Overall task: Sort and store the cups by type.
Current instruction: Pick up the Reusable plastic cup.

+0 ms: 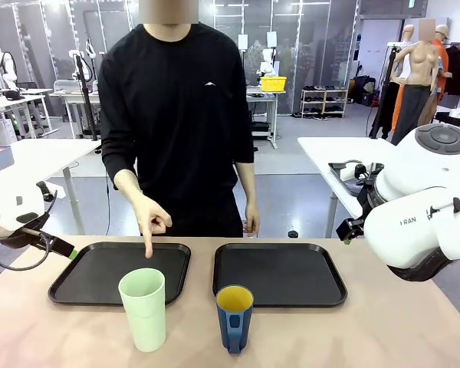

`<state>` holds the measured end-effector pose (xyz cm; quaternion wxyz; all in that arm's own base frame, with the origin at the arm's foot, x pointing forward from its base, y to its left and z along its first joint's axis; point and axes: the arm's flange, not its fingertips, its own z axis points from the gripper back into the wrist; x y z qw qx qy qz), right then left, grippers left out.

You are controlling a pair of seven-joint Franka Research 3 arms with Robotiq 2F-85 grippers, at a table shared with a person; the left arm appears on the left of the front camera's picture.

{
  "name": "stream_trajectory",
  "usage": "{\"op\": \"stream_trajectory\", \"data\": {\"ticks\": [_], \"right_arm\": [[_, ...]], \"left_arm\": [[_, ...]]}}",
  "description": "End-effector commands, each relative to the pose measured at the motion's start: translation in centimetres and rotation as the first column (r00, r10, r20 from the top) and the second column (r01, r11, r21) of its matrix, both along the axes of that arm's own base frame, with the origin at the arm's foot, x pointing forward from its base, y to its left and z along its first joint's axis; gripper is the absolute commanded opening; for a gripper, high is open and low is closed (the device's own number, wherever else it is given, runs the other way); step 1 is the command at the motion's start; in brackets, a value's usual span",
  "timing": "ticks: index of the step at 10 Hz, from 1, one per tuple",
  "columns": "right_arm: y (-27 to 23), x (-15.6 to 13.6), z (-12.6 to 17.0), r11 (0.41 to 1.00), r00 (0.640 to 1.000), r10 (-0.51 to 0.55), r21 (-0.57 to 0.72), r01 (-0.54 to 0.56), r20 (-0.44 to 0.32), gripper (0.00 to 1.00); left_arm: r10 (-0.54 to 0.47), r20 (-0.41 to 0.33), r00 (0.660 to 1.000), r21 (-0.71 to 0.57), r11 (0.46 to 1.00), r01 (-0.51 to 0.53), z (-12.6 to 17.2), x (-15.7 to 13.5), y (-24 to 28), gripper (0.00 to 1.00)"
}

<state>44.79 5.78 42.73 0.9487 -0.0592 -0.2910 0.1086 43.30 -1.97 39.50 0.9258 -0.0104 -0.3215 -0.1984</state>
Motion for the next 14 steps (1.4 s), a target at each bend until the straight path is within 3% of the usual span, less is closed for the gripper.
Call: {"op": "stream_trajectory", "data": {"ticks": [1,9,11,14], "right_arm": [[0.0,0.0,0.0,1.000,1.000,0.004,-0.007,-0.004,-0.001,1.00],[0.0,0.0,0.0,1.000,1.000,0.004,-0.007,-0.004,-0.001,1.00],[0.0,0.0,0.0,1.000,1.000,0.004,-0.007,-0.004,-0.001,1.00],[0.0,0.0,0.0,1.000,1.000,0.004,-0.007,-0.004,-0.001,1.00]], "left_arm": [[-0.002,-0.002,1.000,0.000,1.000,0.002,0.0,0.0,-0.1,1.00],[0.000,0.000,1.000,0.000,1.000,0.000,0.0,0.0,0.0,1.00],[0.001,-0.029,1.000,0.059,0.998,0.000,0.2,0.0,0.8,1.00],[-0.224,-0.075,0.972,0.155,0.960,0.234,0.2,-1.2,1.9,1.00]]}}
